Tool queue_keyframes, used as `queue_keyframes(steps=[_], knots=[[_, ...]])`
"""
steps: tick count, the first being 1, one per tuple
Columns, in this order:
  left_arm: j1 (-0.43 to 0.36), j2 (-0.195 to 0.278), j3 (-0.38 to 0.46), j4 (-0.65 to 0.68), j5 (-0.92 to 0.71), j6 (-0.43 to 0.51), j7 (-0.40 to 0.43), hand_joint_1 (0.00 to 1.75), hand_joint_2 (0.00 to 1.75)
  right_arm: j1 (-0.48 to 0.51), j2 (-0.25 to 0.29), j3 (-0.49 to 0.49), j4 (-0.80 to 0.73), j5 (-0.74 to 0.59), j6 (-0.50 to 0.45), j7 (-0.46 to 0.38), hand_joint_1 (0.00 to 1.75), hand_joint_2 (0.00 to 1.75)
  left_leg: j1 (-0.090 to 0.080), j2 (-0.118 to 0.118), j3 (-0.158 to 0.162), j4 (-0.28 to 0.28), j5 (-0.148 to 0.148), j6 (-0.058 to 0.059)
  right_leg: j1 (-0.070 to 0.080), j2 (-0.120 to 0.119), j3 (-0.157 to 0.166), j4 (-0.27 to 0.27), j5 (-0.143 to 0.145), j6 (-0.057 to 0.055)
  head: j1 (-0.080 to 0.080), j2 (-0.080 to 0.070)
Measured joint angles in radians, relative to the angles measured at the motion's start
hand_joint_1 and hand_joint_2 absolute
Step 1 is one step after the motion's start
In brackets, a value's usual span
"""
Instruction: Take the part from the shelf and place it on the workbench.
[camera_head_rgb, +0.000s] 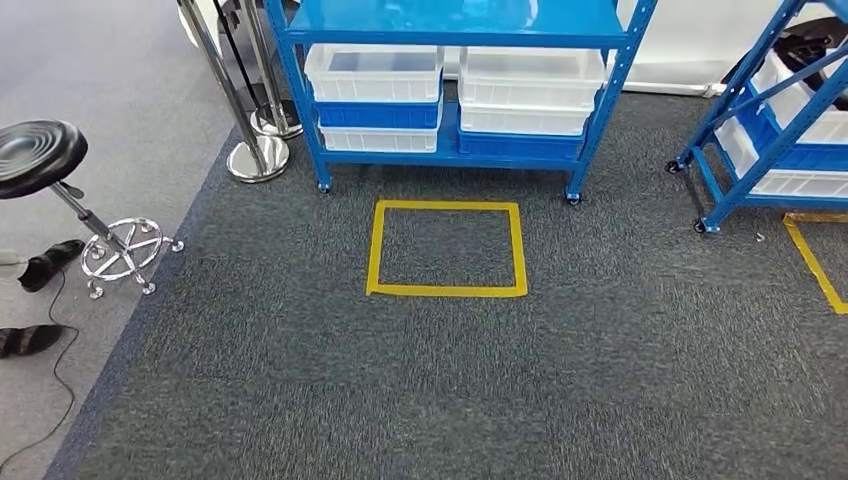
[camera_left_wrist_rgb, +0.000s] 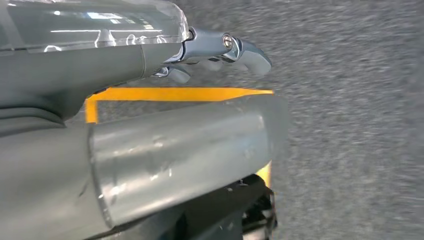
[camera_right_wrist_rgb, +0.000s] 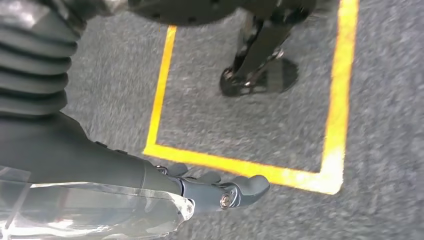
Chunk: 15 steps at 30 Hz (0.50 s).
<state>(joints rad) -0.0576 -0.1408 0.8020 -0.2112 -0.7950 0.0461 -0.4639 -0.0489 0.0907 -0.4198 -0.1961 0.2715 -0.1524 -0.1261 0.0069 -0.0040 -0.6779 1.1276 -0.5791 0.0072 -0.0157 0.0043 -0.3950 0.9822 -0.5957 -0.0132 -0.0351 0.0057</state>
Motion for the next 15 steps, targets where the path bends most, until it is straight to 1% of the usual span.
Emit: queue_keyframes(steps=[1,2,3,4,5,6,7,8,9,10,11,12,13,14,15], knots=[[0.003,0.001,0.0,0.0,0.0,0.0,0.0,0.0,0.0,0.0,0.003,-0.001,0.001,0.0,0.0,0.001,0.0,1.75,-0.005,0.001,-0.009,-0.039,0.092,0.007,0.001,0.002,0.022,-0.003,-0.02,0.005,0.0,0.0],[0.005,0.001,0.001,0.0,0.0,0.0,0.001,0.0,0.0,-0.002,0.006,-0.001,0.003,0.0,0.001,0.001,0.0,1.75,-0.01,0.002,-0.01,-0.063,0.163,0.012,-0.001,0.003,0.043,-0.01,-0.038,0.012,0.0,0.0],[0.004,0.002,0.001,0.0,0.0,0.0,0.001,0.0,0.0,-0.005,0.008,-0.002,0.003,0.0,0.001,0.001,0.0,1.75,-0.014,0.002,-0.003,-0.075,0.194,0.017,-0.002,0.005,0.06,-0.01,-0.044,0.02,0.001,0.0],[-0.002,0.002,0.001,0.0,0.0,0.0,0.002,0.0,0.0,-0.011,0.009,-0.002,0.002,0.0,0.001,0.001,0.0,1.75,-0.017,0.0,0.013,-0.078,0.183,0.021,-0.003,0.007,0.066,0.002,-0.037,0.029,0.001,0.0],[-0.009,0.002,0.001,0.0,0.0,0.0,0.001,0.0,0.0,-0.017,0.01,-0.002,0.0,0.001,0.0,0.001,0.0,1.75,-0.016,-0.001,0.03,-0.086,0.172,0.026,-0.005,0.006,0.057,0.034,-0.017,0.034,0.001,0.0],[-0.014,0.002,0.002,0.0,0.002,0.0,0.001,0.0,0.0,-0.022,0.01,-0.003,-0.001,0.001,0.001,0.001,0.0,1.75,-0.014,-0.002,0.051,-0.098,0.164,0.032,-0.005,0.004,0.028,0.096,0.014,0.038,0.002,0.0],[-0.018,0.002,0.003,0.0,0.004,0.001,0.0,0.0,0.0,-0.027,0.01,-0.004,-0.002,0.001,0.002,0.0,0.0,1.75,-0.012,-0.003,0.074,-0.11,0.157,0.037,-0.005,0.002,-0.016,0.168,0.035,0.04,0.002,0.0],[-0.02,0.002,0.005,0.0,0.007,0.003,0.0,0.0,0.0,-0.03,0.01,-0.005,-0.002,0.001,0.004,-0.003,0.0,1.75,-0.011,-0.002,0.098,-0.12,0.148,0.04,-0.004,0.0,-0.064,0.232,0.035,0.041,0.003,0.0],[-0.02,0.002,0.008,0.0,0.01,0.005,0.002,0.0,0.0,-0.03,0.01,-0.007,-0.002,0.001,0.006,-0.005,0.0,1.75,-0.011,-0.003,0.123,-0.13,0.136,0.043,-0.003,-0.001,-0.111,0.283,0.01,0.043,0.004,0.0],[-0.021,0.002,0.011,0.0,0.011,0.008,0.003,0.0,0.0,-0.029,0.01,-0.008,-0.002,0.001,0.009,-0.008,0.0,1.75,-0.012,-0.005,0.148,-0.138,0.122,0.045,-0.003,-0.001,-0.152,0.306,-0.039,0.045,0.004,0.0],[-0.021,0.002,0.014,0.0,0.012,0.011,0.004,0.0,0.0,-0.028,0.01,-0.01,-0.002,0.002,0.011,-0.009,0.0,1.75,-0.012,-0.009,0.172,-0.143,0.106,0.045,-0.003,-0.001,-0.186,0.31,-0.094,0.048,0.004,0.0],[-0.019,0.002,0.015,0.0,0.013,0.012,0.005,0.0,0.0,-0.024,0.01,-0.011,-0.002,0.002,0.014,-0.01,0.0,1.75,-0.011,-0.014,0.197,-0.148,0.09,0.044,-0.002,-0.001,-0.215,0.297,-0.14,0.048,0.004,0.0],[-0.017,0.002,0.017,0.0,0.013,0.013,0.005,0.0,0.0,-0.02,0.009,-0.013,-0.002,0.002,0.017,-0.011,0.0,1.75,-0.011,-0.018,0.221,-0.15,0.072,0.043,-0.002,-0.001,-0.241,0.27,-0.158,0.047,0.004,0.0],[-0.013,0.001,0.018,0.0,0.014,0.013,0.005,0.0,0.0,-0.015,0.009,-0.014,-0.002,0.002,0.021,-0.012,0.0,1.75,-0.011,-0.021,0.244,-0.151,0.053,0.041,0.001,-0.001,-0.263,0.228,-0.126,0.043,0.004,0.0],[-0.008,-0.001,0.02,0.0,0.015,0.013,0.005,0.0,0.0,-0.008,0.008,-0.015,-0.001,0.002,0.024,-0.012,0.0,1.75,-0.011,-0.022,0.264,-0.15,0.033,0.038,0.004,-0.001,-0.283,0.179,-0.041,0.036,0.004,0.0]])
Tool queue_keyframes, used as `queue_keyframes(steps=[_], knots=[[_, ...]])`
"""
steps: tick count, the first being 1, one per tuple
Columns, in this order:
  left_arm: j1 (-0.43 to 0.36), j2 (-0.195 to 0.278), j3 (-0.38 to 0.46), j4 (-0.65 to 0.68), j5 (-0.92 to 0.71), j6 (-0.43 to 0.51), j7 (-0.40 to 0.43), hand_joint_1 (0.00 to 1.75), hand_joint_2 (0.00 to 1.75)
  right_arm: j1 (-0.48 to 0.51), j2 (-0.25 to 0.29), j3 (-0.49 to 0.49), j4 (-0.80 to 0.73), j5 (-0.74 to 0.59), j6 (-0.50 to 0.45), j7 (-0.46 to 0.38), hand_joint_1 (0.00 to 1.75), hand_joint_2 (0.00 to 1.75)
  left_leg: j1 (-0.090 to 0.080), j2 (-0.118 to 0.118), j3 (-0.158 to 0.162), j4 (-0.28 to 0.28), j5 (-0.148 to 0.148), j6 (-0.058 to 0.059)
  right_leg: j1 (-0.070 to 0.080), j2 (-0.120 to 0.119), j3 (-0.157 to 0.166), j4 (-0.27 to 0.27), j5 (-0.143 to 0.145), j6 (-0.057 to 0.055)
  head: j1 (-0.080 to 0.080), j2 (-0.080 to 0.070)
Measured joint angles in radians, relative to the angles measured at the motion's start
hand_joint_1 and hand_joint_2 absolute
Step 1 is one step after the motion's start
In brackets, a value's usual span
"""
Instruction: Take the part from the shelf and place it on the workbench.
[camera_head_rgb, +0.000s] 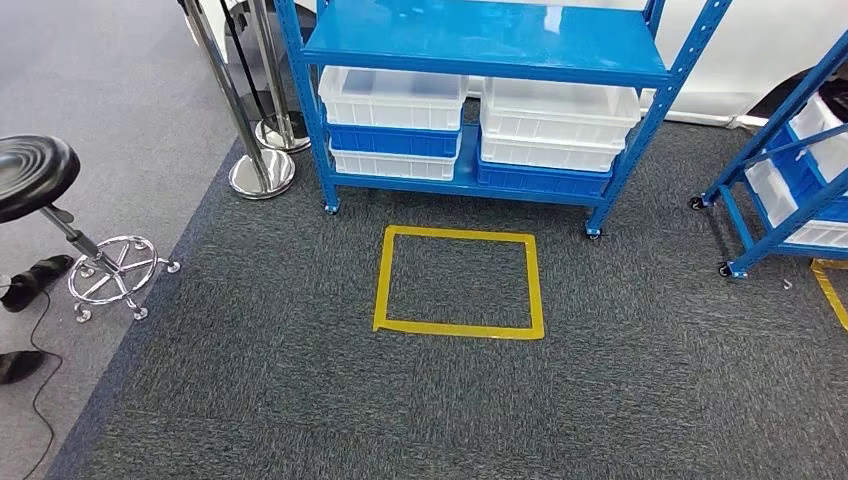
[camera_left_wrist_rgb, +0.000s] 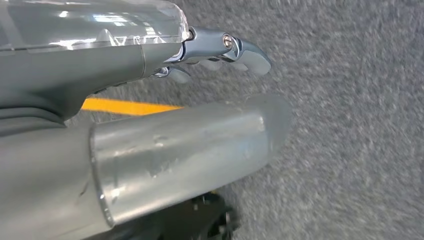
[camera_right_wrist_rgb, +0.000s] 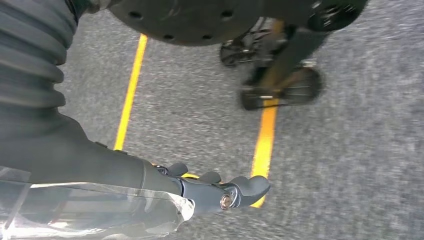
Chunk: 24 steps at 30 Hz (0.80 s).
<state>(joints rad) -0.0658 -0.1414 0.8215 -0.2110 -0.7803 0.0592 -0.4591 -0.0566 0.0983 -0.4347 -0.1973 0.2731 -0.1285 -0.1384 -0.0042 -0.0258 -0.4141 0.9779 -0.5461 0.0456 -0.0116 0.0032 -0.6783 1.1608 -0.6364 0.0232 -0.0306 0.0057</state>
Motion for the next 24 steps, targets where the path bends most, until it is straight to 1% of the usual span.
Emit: queue_keyframes(steps=[1,2,3,4,5,6,7,8,9,10,11,12,13,14,15,16,17,18,19,20,21,22,23,24], knots=[[0.003,-0.002,0.002,0.001,0.001,0.0,-0.001,0.0,0.0,0.005,-0.001,-0.001,0.001,0.0,0.002,-0.001,0.0,1.75,-0.001,-0.002,0.015,0.004,-0.02,-0.003,0.004,0.001,-0.015,-0.041,0.097,-0.008,0.0,0.0],[0.005,-0.003,0.003,0.002,0.002,0.0,-0.001,0.0,0.0,0.008,-0.002,-0.001,0.002,0.0,0.003,-0.001,0.0,1.75,-0.003,-0.003,0.025,0.008,-0.039,-0.008,0.007,0.002,-0.023,-0.067,0.182,-0.017,0.0,0.0],[0.006,-0.004,0.004,0.003,0.002,0.001,-0.001,0.0,0.0,0.008,-0.003,-0.002,0.003,0.0,0.003,-0.002,0.0,1.75,-0.004,-0.004,0.034,0.012,-0.052,-0.013,0.009,0.003,-0.026,-0.076,0.233,-0.026,-0.001,0.0],[0.004,-0.004,0.005,0.003,0.003,0.001,-0.002,0.0,0.0,0.006,-0.003,-0.002,0.004,0.0,0.004,-0.002,0.0,1.75,-0.005,-0.005,0.035,0.02,-0.056,-0.019,0.011,0.003,-0.022,-0.074,0.238,-0.034,-0.002,0.0],[0.001,-0.004,0.005,0.003,0.003,0.001,-0.002,0.0,0.0,0.004,-0.002,-0.002,0.004,0.0,0.006,-0.003,0.0,1.75,-0.004,-0.003,0.028,0.038,-0.05,-0.025,0.01,0.003,-0.013,-0.077,0.233,-0.041,-0.002,0.0],[-0.001,-0.004,0.006,0.003,0.003,0.002,-0.002,0.0,0.0,0.002,-0.002,-0.002,0.004,0.0,0.009,-0.005,0.0,1.75,-0.003,0.0,0.014,0.072,-0.035,-0.03,0.008,0.003,-0.003,-0.086,0.228,-0.048,-0.002,0.0],[-0.004,-0.004,0.006,0.003,0.003,0.003,-0.003,0.0,0.0,0.0,-0.001,-0.002,0.004,0.0,0.012,-0.006,0.0,1.75,-0.002,0.004,-0.015,0.119,-0.024,-0.036,0.006,0.002,0.011,-0.098,0.224,-0.055,-0.002,0.0],[-0.007,-0.003,0.007,0.003,0.003,0.003,-0.003,0.0,0.0,-0.002,-0.001,-0.002,0.004,0.0,0.015,-0.008,0.0,1.75,0.001,0.007,-0.048,0.174,-0.029,-0.041,0.003,0.001,0.025,-0.11,0.22,-0.059,-0.002,0.0],[-0.008,-0.003,0.007,0.003,0.003,0.004,-0.004,0.0,0.0,-0.004,-0.001,-0.003,0.004,0.0,0.017,-0.008,0.0,1.75,0.004,0.01,-0.083,0.224,-0.052,-0.048,0.002,0.001,0.038,-0.118,0.215,-0.063,-0.002,0.0],[-0.009,-0.003,0.007,0.003,0.002,0.004,-0.004,0.0,0.0,-0.007,-0.001,-0.003,0.004,0.0,0.018,-0.009,0.0,1.75,0.008,0.011,-0.118,0.264,-0.087,-0.054,0.001,0.001,0.049,-0.122,0.209,-0.066,-0.002,0.0],[-0.009,-0.003,0.007,0.003,0.002,0.004,-0.005,0.0,0.0,-0.009,-0.001,-0.003,0.004,0.001,0.019,-0.009,0.0,1.75,0.013,0.012,-0.146,0.29,-0.117,-0.06,0.001,0.001,0.059,-0.125,0.202,-0.066,-0.002,0.0],[-0.009,-0.003,0.008,0.003,0.002,0.004,-0.006,0.0,0.0,-0.01,-0.001,-0.003,0.004,0.001,0.02,-0.01,0.0,1.75,0.016,0.013,-0.166,0.296,-0.13,-0.066,0.0,0.002,0.068,-0.125,0.195,-0.065,-0.002,0.0],[-0.01,-0.003,0.009,0.003,0.002,0.004,-0.007,0.0,0.0,-0.01,-0.001,-0.003,0.004,0.001,0.02,-0.01,0.0,1.75,0.019,0.015,-0.173,0.274,-0.112,-0.07,-0.001,0.002,0.077,-0.125,0.188,-0.063,-0.002,0.0],[-0.009,-0.002,0.01,0.003,0.002,0.004,-0.008,0.0,0.0,-0.011,0.0,-0.004,0.004,0.001,0.021,-0.01,0.0,1.75,0.022,0.016,-0.169,0.228,-0.07,-0.072,-0.003,0.002,0.087,-0.124,0.181,-0.059,-0.002,0.0],[-0.009,-0.002,0.011,0.003,0.002,0.004,-0.01,0.0,0.0,-0.011,0.0,-0.004,0.004,0.001,0.021,-0.01,0.0,1.75,0.023,0.018,-0.156,0.164,-0.013,-0.073,-0.004,0.002,0.097,-0.124,0.174,-0.055,-0.002,0.0],[-0.009,-0.001,0.011,0.003,0.002,0.004,-0.012,0.0,0.0,-0.011,0.001,-0.004,0.004,0.001,0.021,-0.01,0.0,1.75,0.023,0.02,-0.144,0.108,0.028,-0.072,-0.005,0.001,0.105,-0.124,0.169,-0.05,-0.002,0.0],[-0.01,-0.001,0.012,0.003,0.002,0.004,-0.014,0.0,0.0,-0.011,0.001,-0.004,0.004,0.001,0.021,-0.01,0.0,1.75,0.021,0.021,-0.138,0.068,0.044,-0.067,-0.006,0.001,0.108,-0.124,0.166,-0.046,-0.002,0.0],[-0.01,0.0,0.012,0.003,0.002,0.003,-0.016,0.0,0.0,-0.013,0.002,-0.004,0.004,0.001,0.021,-0.01,0.0,1.75,0.018,0.023,-0.136,0.047,0.054,-0.06,-0.005,0.0,0.109,-0.123,0.163,-0.04,-0.002,0.0],[-0.01,0.0,0.013,0.003,0.002,0.003,-0.017,0.0,0.0,-0.014,0.002,-0.005,0.004,0.001,0.022,-0.01,0.0,1.75,0.016,0.023,-0.139,0.046,0.051,-0.053,-0.005,0.0,0.109,-0.123,0.162,-0.034,-0.002,0.0],[-0.01,0.0,0.013,0.003,0.002,0.003,-0.018,0.0,0.0,-0.015,0.002,-0.006,0.004,0.001,0.022,-0.01,0.0,1.75,0.014,0.023,-0.14,0.042,0.055,-0.045,-0.003,0.001,0.109,-0.124,0.16,-0.027,-0.002,0.0],[-0.009,0.0,0.013,0.003,0.002,0.002,-0.019,0.0,0.0,-0.015,0.003,-0.007,0.004,0.001,0.023,-0.01,0.0,1.75,0.017,0.024,-0.138,0.039,0.069,-0.036,-0.003,0.0,0.111,-0.122,0.156,-0.02,-0.002,0.0],[-0.009,0.0,0.013,0.003,0.002,0.002,-0.02,0.0,0.0,-0.015,0.003,-0.007,0.004,0.002,0.023,-0.01,0.0,1.75,0.019,0.024,-0.135,0.035,0.073,-0.029,-0.003,0.0,0.11,-0.114,0.146,-0.016,-0.002,0.0],[-0.009,0.0,0.013,0.003,0.002,0.001,-0.02,0.0,0.0,-0.015,0.003,-0.008,0.004,0.002,0.024,-0.01,0.0,1.75,0.021,0.024,-0.134,0.03,0.077,-0.022,-0.003,0.0,0.1,-0.09,0.127,-0.013,-0.002,0.0],[-0.01,0.0,0.013,0.003,0.001,0.0,-0.021,0.0,0.0,-0.015,0.002,-0.008,0.004,0.003,0.024,-0.01,0.0,1.75,0.022,0.025,-0.133,0.027,0.08,-0.017,-0.003,-0.001,0.08,-0.045,0.097,-0.012,-0.002,0.0]])
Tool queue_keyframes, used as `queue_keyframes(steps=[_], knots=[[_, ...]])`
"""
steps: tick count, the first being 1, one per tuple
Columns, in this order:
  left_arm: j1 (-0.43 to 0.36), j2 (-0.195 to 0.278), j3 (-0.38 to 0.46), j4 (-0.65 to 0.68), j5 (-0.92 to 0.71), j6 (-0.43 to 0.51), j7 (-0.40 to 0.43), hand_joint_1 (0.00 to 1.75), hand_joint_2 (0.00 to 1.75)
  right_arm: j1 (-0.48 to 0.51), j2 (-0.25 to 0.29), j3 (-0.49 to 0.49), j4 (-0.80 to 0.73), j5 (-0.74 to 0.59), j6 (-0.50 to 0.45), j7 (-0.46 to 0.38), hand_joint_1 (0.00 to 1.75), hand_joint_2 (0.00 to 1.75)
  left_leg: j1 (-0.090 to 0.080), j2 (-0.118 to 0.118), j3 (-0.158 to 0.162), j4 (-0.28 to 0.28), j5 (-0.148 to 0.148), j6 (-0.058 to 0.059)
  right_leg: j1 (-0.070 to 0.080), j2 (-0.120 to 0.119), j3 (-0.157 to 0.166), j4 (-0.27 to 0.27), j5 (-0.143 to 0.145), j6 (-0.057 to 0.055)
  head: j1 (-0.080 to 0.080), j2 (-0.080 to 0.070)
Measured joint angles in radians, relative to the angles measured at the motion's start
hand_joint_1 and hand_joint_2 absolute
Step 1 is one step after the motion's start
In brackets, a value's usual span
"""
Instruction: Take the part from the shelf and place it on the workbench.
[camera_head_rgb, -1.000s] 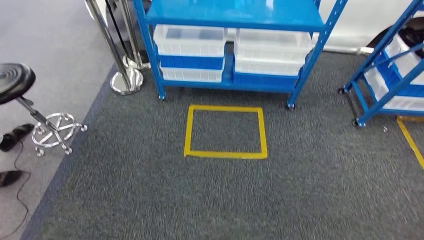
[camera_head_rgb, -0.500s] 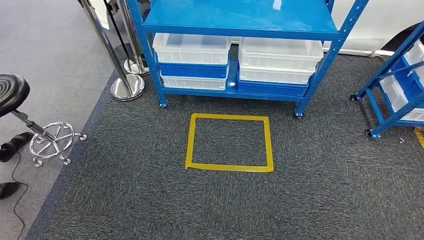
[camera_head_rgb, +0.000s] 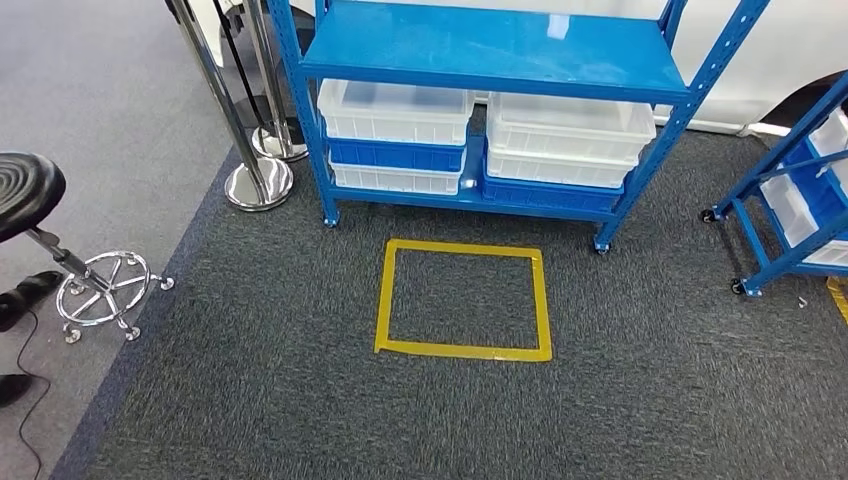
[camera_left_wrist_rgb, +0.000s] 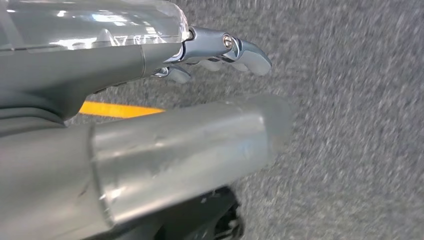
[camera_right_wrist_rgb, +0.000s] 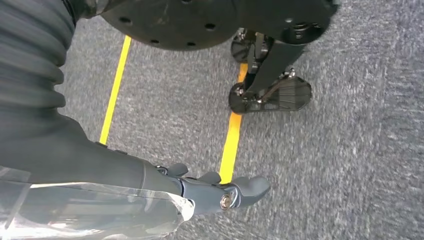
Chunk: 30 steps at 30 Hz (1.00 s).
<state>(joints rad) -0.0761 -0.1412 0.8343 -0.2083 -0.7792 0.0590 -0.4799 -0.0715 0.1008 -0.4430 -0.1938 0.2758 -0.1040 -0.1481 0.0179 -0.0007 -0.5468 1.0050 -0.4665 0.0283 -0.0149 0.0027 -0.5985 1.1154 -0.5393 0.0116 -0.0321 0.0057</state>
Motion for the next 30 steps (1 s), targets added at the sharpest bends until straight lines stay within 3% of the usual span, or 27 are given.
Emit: queue_keyframes(steps=[2,3,4,5,7,8,10,14,16,18,19,20,21,23,24,25,27,29,30], knots=[[0.0,0.001,0.0,0.0,-0.002,-0.003,-0.001,0.0,0.0,0.001,0.0,0.0,0.0,0.001,0.001,0.0,0.0,1.75,-0.003,0.0,-0.001,0.0,-0.001,0.005,0.001,0.0,-0.06,0.127,-0.064,0.001,0.0,0.0],[0.0,0.001,0.0,0.0,-0.002,-0.004,-0.001,0.0,0.0,0.001,0.001,-0.001,0.0,0.001,0.001,0.0,0.0,1.75,-0.005,0.001,-0.001,0.001,-0.001,0.006,0.001,0.0,-0.084,0.177,-0.08,0.002,0.0,0.0],[0.0,0.001,0.0,0.0,-0.003,-0.005,-0.002,0.0,0.0,0.001,0.001,-0.001,0.0,0.002,0.001,0.001,0.0,1.75,-0.007,0.0,-0.001,0.001,-0.004,0.007,0.0,0.0,-0.095,0.197,-0.076,0.002,0.0,0.0],[0.001,0.001,0.0,0.0,-0.005,-0.006,-0.002,0.0,0.0,0.001,0.001,-0.001,0.0,0.002,0.001,0.001,0.0,1.75,-0.008,-0.001,0.001,0.002,-0.007,0.008,0.001,0.0,-0.088,0.181,-0.053,0.001,0.0,0.0],[0.001,0.001,0.0,0.0,-0.01,-0.01,-0.002,0.0,0.0,0.001,0.001,-0.001,0.0,0.004,0.0,0.001,0.0,1.75,-0.009,-0.003,0.007,0.003,-0.017,0.006,0.001,0.0,-0.031,0.06,0.018,-0.005,0.0,0.0],[0.001,0.001,0.0,0.0,-0.013,-0.012,-0.002,0.0,0.0,0.001,0.001,-0.001,0.0,0.006,0.0,0.002,0.0,1.75,-0.011,-0.004,0.009,0.006,-0.024,0.002,0.003,-0.001,0.0,-0.004,0.037,-0.008,0.0,0.0],[0.001,0.001,0.0,0.0,-0.016,-0.013,-0.002,0.0,0.0,-0.001,0.001,-0.002,0.0,0.009,0.0,0.002,0.0,1.75,-0.014,-0.004,0.012,0.008,-0.036,-0.009,0.006,0.0,0.035,-0.069,0.04,-0.014,0.0,0.0],[-0.001,0.002,0.0,0.0,-0.017,-0.015,-0.003,0.0,0.0,0.003,0.003,-0.003,0.0,0.011,-0.001,0.005,0.0,1.75,-0.014,-0.004,0.023,0.019,-0.052,-0.031,0.004,0.001,0.057,-0.083,0.025,-0.032,-0.001,0.0],[-0.001,0.002,0.0,0.0,-0.017,-0.015,-0.003,0.0,0.0,0.004,0.005,-0.004,0.0,0.012,-0.001,0.007,0.0,1.75,-0.011,-0.003,-0.017,0.107,-0.085,-0.042,0.0,0.0,0.078,-0.09,0.016,-0.042,-0.001,0.0],[0.001,0.002,0.0,0.0,-0.019,-0.015,-0.003,0.0,0.0,0.004,0.004,-0.007,0.0,0.012,-0.001,0.008,0.0,1.75,-0.008,-0.002,-0.109,0.252,-0.127,-0.05,0.001,-0.001,0.097,-0.092,0.0,-0.048,-0.001,0.0],[0.003,0.002,0.0,0.0,-0.019,-0.015,-0.003,0.0,0.0,0.004,0.004,-0.008,0.0,0.013,-0.001,0.009,0.0,1.75,-0.007,-0.002,-0.15,0.304,-0.13,-0.051,0.002,0.0,0.108,-0.093,-0.009,-0.048,-0.001,0.0],[0.005,0.002,0.0,0.0,-0.019,-0.015,-0.003,0.0,0.0,0.005,0.004,-0.009,0.0,0.013,-0.001,0.009,0.0,1.75,-0.007,-0.002,-0.178,0.321,-0.111,-0.05,0.002,0.001,0.122,-0.093,-0.02,-0.047,-0.001,0.0],[0.007,0.002,0.0,0.0,-0.019,-0.015,-0.003,0.0,0.0,0.005,0.004,-0.009,0.0,0.013,-0.001,0.01,0.0,1.75,-0.008,-0.003,-0.186,0.296,-0.07,-0.047,0.003,0.002,0.139,-0.095,-0.032,-0.046,-0.001,0.0],[0.01,0.003,0.0,0.0,-0.019,-0.014,-0.003,0.0,0.0,0.009,0.005,-0.009,0.0,0.013,-0.001,0.011,0.0,1.75,-0.013,-0.004,-0.16,0.173,0.036,-0.031,0.003,0.003,0.176,-0.101,-0.058,-0.043,-0.001,0.0],[0.011,0.004,0.0,0.0,-0.02,-0.013,-0.003,0.0,0.0,0.009,0.007,-0.01,0.001,0.013,-0.001,0.012,0.0,1.75,-0.018,-0.004,-0.142,0.121,0.07,-0.021,0.004,0.004,0.192,-0.104,-0.07,-0.038,-0.001,0.0],[0.012,0.005,0.0,0.0,-0.02,-0.013,-0.002,0.0,0.0,0.009,0.008,-0.01,0.002,0.013,-0.001,0.013,0.0,1.75,-0.023,-0.004,-0.126,0.087,0.082,-0.011,0.002,0.005,0.203,-0.11,-0.079,-0.032,-0.001,0.0],[0.011,0.007,0.0,0.0,-0.021,-0.012,-0.002,0.0,0.0,0.004,0.01,-0.012,0.002,0.012,-0.001,0.014,0.0,0.87,-0.032,-0.003,-0.1,0.059,0.063,0.005,-0.001,0.005,0.221,-0.12,-0.082,-0.017,-0.001,0.0],[0.006,0.007,0.0,0.0,-0.02,-0.011,-0.002,0.0,0.0,-0.001,0.01,-0.014,0.002,0.01,-0.001,0.014,0.0,0.0,-0.029,-0.004,-0.067,0.023,0.047,0.015,-0.001,0.003,0.219,-0.093,-0.056,-0.004,-0.001,0.0],[0.005,0.007,0.0,0.0,-0.02,-0.01,-0.001,0.0,0.0,-0.003,0.01,-0.016,0.001,0.01,-0.001,0.014,0.0,0.0,-0.025,-0.004,-0.046,0.003,0.043,0.019,-0.001,0.003,0.201,-0.055,-0.042,0.002,-0.001,0.0]])
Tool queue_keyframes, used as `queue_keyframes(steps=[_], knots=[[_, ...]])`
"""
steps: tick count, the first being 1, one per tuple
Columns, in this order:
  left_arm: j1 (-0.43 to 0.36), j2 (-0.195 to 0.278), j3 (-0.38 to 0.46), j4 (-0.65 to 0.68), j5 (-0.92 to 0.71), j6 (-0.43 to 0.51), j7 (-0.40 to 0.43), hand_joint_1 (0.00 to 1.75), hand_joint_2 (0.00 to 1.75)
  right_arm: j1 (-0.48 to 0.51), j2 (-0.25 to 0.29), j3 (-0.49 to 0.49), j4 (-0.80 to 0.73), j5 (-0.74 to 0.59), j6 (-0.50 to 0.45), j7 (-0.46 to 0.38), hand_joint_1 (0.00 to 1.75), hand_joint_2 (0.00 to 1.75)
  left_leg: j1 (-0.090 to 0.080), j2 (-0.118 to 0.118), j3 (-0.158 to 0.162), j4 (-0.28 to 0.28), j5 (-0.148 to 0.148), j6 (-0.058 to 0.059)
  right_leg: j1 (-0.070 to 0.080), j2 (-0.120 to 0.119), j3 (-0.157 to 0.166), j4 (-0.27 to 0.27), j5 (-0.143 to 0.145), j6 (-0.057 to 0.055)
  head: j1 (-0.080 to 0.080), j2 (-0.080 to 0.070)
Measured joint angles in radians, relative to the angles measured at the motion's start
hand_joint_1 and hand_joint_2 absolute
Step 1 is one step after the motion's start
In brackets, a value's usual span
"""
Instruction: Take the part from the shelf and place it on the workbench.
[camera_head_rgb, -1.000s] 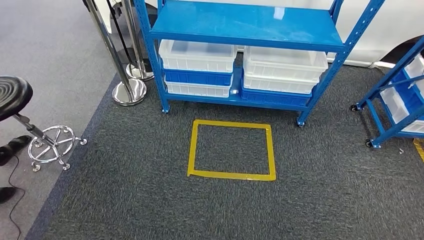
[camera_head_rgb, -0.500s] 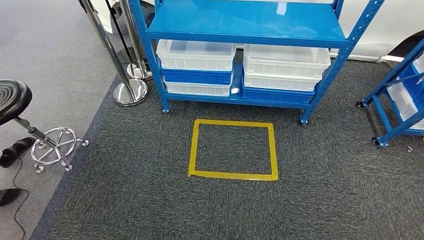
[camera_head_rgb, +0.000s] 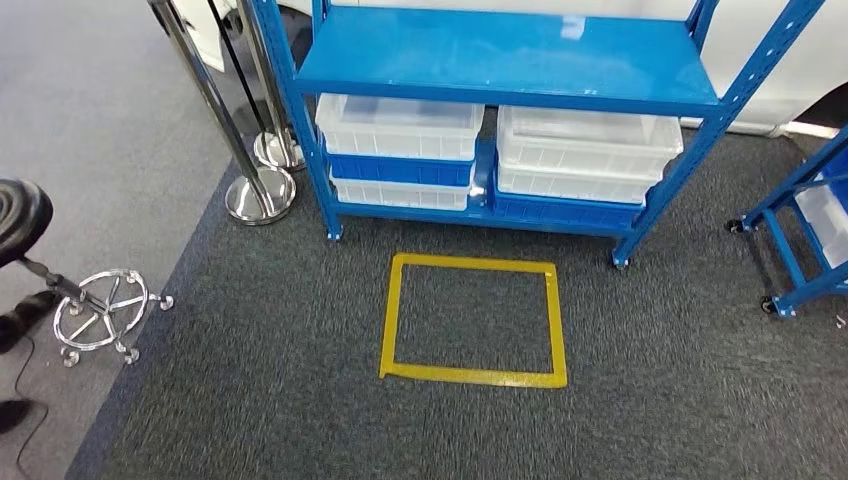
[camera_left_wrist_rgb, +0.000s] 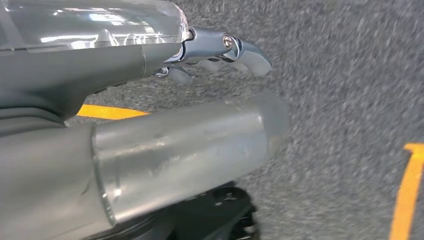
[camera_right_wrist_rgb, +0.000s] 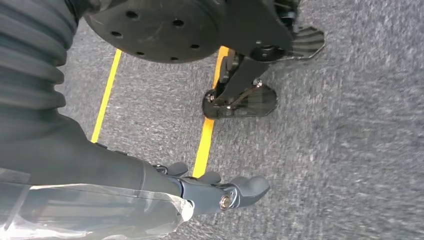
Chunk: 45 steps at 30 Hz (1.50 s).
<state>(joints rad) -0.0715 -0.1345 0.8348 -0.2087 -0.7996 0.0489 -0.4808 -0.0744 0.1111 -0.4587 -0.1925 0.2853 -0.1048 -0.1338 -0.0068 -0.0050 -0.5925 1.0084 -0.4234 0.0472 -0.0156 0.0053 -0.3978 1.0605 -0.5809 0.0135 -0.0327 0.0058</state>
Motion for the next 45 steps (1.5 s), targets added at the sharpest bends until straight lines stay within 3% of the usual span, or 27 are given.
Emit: queue_keyframes(steps=[2,4,5,6,7,9,11,15,17,19,21,22,23,25,27,29,31,33,35,36,37,38,39,41,43,45], knots=[[-0.001,0.0,0.0,0.0,-0.001,0.002,0.003,0.0,0.0,-0.002,0.0,-0.004,0.0,-0.002,-0.002,0.003,0.0,0.0,0.007,0.0,0.035,-0.028,-0.007,0.004,-0.002,0.0,-0.07,0.108,-0.01,0.008,0.0,0.0],[-0.003,0.0,0.0,0.0,-0.004,0.004,0.005,0.0,0.0,-0.003,0.0,-0.01,0.0,-0.005,-0.007,0.008,0.0,0.0,0.008,-0.001,0.058,-0.035,-0.022,0.005,-0.004,0.0,-0.154,0.19,-0.068,0.016,0.0,0.0],[-0.003,0.0,0.001,0.0,-0.006,0.004,0.006,0.0,0.0,-0.003,0.0,-0.013,0.0,-0.007,-0.009,0.011,0.0,0.0,0.009,-0.001,0.07,-0.035,-0.031,0.004,-0.006,0.0,-0.186,0.205,-0.089,0.019,0.0,0.0],[-0.002,0.0,0.001,0.0,-0.007,0.004,0.007,0.0,0.0,-0.002,-0.001,-0.016,0.0,-0.009,-0.01,0.014,0.0,0.0,0.01,-0.002,0.083,-0.035,-0.041,0.003,-0.008,-0.001,-0.206,0.198,-0.088,0.023,0.0,0.0],[0.0,-0.001,0.001,0.0,-0.007,0.004,0.009,0.0,0.0,0.0,-0.001,-0.018,0.0,-0.01,-0.011,0.016,0.0,0.0,0.011,-0.003,0.097,-0.034,-0.051,0.0,-0.009,-0.001,-0.214,0.168,-0.063,0.025,0.0,0.0],[0.002,-0.002,0.004,0.0,-0.005,0.001,0.011,0.0,0.0,0.004,-0.002,-0.021,0.0,-0.011,-0.013,0.019,0.0,0.0,0.014,-0.003,0.122,-0.03,-0.073,-0.01,-0.011,-0.003,-0.205,0.064,0.045,0.027,0.001,0.0],[0.0,-0.004,0.009,0.0,0.0,-0.001,0.011,0.0,0.0,0.004,-0.003,-0.024,0.0,-0.011,-0.016,0.019,0.0,0.0,0.014,-0.002,0.132,-0.023,-0.094,-0.025,-0.008,-0.007,-0.199,-0.007,0.108,0.014,0.001,0.0],[-0.004,-0.005,0.015,0.0,0.004,-0.003,0.011,0.0,0.0,0.002,-0.002,-0.027,0.0,-0.011,-0.016,0.019,0.0,0.0,0.011,-0.001,0.14,-0.002,-0.112,-0.048,-0.008,-0.007,-0.199,-0.013,0.124,-0.021,0.001,0.0],[-0.005,-0.005,0.016,0.0,0.005,-0.003,0.011,0.0,0.0,0.002,-0.002,-0.027,0.0,-0.011,-0.016,0.018,0.0,0.0,0.013,0.0,0.111,0.057,-0.15,-0.056,-0.009,-0.007,-0.196,-0.016,0.124,-0.03,0.001,0.0],[-0.005,-0.005,0.016,0.0,0.005,-0.003,0.011,0.0,0.0,0.001,-0.002,-0.028,-0.001,-0.011,-0.016,0.016,0.0,0.0,0.016,0.001,0.044,0.181,-0.213,-0.062,-0.007,-0.007,-0.196,-0.016,0.121,-0.035,0.001,0.0],[-0.003,-0.005,0.016,0.0,0.005,-0.003,0.01,0.0,0.0,0.001,-0.002,-0.028,-0.001,-0.011,-0.014,0.012,0.0,0.0,0.018,0.001,-0.013,0.272,-0.24,-0.064,-0.004,-0.007,-0.195,-0.016,0.118,-0.039,0.001,0.0],[-0.001,-0.005,0.017,0.0,0.005,-0.003,0.009,0.0,0.0,0.001,-0.002,-0.028,-0.001,-0.011,-0.011,0.011,0.0,0.0,0.018,0.001,-0.02,0.268,-0.224,-0.062,-0.002,-0.007,-0.193,-0.016,0.116,-0.04,0.001,0.0],[-0.001,-0.005,0.017,0.0,0.005,-0.004,0.007,0.0,0.0,0.001,-0.002,-0.029,-0.001,-0.011,-0.009,0.01,0.0,0.0,0.017,0.001,-0.01,0.228,-0.191,-0.059,-0.001,-0.007,-0.19,-0.016,0.115,-0.039,0.001,0.0],[-0.001,-0.004,0.017,0.0,0.004,-0.008,0.0,0.0,0.0,0.002,-0.002,-0.029,0.0,-0.01,-0.005,0.009,0.0,0.0,0.015,0.001,0.036,0.096,-0.111,-0.048,0.0,-0.006,-0.184,-0.016,0.113,-0.037,0.001,0.0],[-0.002,-0.003,0.018,0.0,0.002,-0.013,-0.007,0.0,0.0,0.001,0.0,-0.029,0.0,-0.008,-0.004,0.009,0.0,0.0,0.009,0.002,0.06,0.021,-0.095,-0.038,0.001,-0.006,-0.183,-0.016,0.112,-0.029,0.001,0.0],[-0.001,-0.003,0.018,0.0,0.0,-0.014,-0.011,0.0,0.0,-0.001,0.001,-0.029,0.0,-0.004,-0.004,0.009,0.0,0.0,0.005,0.001,0.057,0.012,-0.094,-0.03,0.002,-0.005,-0.183,-0.017,0.112,-0.016,0.001,0.0],[0.001,-0.003,0.018,0.0,-0.001,-0.015,-0.012,0.0,0.0,-0.001,0.001,-0.029,0.0,0.0,-0.004,0.009,0.0,0.0,0.011,0.002,0.065,-0.001,-0.064,-0.02,0.003,-0.005,-0.182,-0.01,0.103,-0.004,0.001,0.0],[0.0,-0.004,0.018,0.0,-0.002,-0.015,-0.013,0.0,0.0,-0.001,0.0,-0.029,0.0,0.001,-0.004,0.009,0.0,0.0,0.016,0.003,0.069,-0.013,-0.051,-0.01,0.003,-0.005,-0.209,0.051,0.059,0.003,0.002,0.0],[0.0,-0.003,0.018,0.0,-0.002,-0.015,-0.013,0.0,0.0,-0.001,0.0,-0.029,0.0,0.001,-0.004,0.009,0.0,0.0,0.013,0.004,0.065,-0.014,-0.049,-0.005,0.002,-0.005,-0.267,0.171,-0.007,0.007,0.001,0.0],[0.0,-0.003,0.018,0.0,-0.002,-0.015,-0.013,0.0,0.0,0.0,0.0,-0.029,0.0,0.001,-0.004,0.009,0.0,0.0,0.011,0.004,0.064,-0.013,-0.05,-0.004,0.002,-0.005,-0.291,0.222,-0.024,0.008,0.001,0.0],[0.0,-0.003,0.018,0.0,-0.002,-0.015,-0.013,0.0,0.0,0.001,0.0,-0.029,0.0,0.002,-0.004,0.009,0.0,0.0,0.009,0.004,0.064,-0.012,-0.051,-0.004,0.002,-0.005,-0.303,0.244,-0.023,0.008,0.001,0.0],[0.0,-0.003,0.018,0.0,-0.002,-0.015,-0.013,0.0,0.0,0.002,0.0,-0.029,0.0,0.003,-0.004,0.009,0.0,0.0,0.008,0.003,0.066,-0.012,-0.053,-0.004,0.002,-0.005,-0.297,0.23,-0.003,0.007,0.001,0.0],[0.001,-0.003,0.018,0.0,-0.002,-0.016,-0.013,0.0,0.0,0.002,0.0,-0.029,0.0,0.004,-0.004,0.009,0.0,0.0,0.007,0.003,0.069,-0.011,-0.056,-0.005,0.002,-0.005,-0.274,0.181,0.032,0.005,0.001,0.0],[0.002,-0.004,0.018,0.0,-0.001,-0.017,-0.013,0.0,0.0,0.002,0.0,-0.029,0.0,0.006,-0.005,0.009,0.0,0.0,0.005,0.002,0.074,-0.008,-0.066,-0.011,0.006,-0.005,-0.21,0.048,0.092,-0.003,0.002,0.0],[0.001,-0.004,0.019,0.0,-0.002,-0.018,-0.014,0.0,0.0,0.001,0.0,-0.029,0.0,0.006,-0.005,0.009,0.0,0.0,0.002,0.001,0.075,-0.006,-0.076,-0.02,0.009,-0.005,-0.176,-0.022,0.104,-0.012,0.001,0.0],[-0.002,-0.004,0.019,0.0,-0.004,-0.018,-0.015,0.0,0.0,0.0,0.0,-0.03,0.0,0.006,-0.005,0.008,0.0,0.0,0.001,0.002,0.078,-0.008,-0.087,-0.03,0.01,-0.005,-0.171,-0.027,0.093,-0.021,0.001,0.0]])
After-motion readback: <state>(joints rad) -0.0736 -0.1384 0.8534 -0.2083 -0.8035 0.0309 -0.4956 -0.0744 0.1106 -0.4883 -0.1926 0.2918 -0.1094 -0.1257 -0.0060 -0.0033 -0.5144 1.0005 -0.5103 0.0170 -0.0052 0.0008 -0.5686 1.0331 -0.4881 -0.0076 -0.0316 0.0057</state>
